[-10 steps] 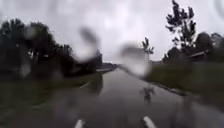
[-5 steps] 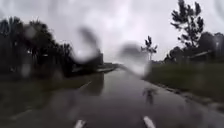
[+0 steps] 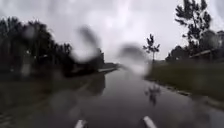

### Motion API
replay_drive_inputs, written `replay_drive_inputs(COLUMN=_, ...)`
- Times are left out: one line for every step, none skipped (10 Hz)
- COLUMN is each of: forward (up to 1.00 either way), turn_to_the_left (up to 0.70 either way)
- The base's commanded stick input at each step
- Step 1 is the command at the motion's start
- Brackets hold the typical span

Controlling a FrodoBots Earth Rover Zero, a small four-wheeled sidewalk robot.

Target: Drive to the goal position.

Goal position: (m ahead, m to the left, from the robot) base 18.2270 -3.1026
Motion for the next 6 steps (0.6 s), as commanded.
replay_drive_inputs(forward=0.85, turn_to_the_left=0.00)
replay_drive_inputs(forward=0.85, turn_to_the_left=0.00)
replay_drive_inputs(forward=0.85, turn_to_the_left=0.00)
replay_drive_inputs(forward=0.85, turn_to_the_left=0.00)
replay_drive_inputs(forward=0.85, turn_to_the_left=0.00)
replay_drive_inputs(forward=0.85, turn_to_the_left=0.00)
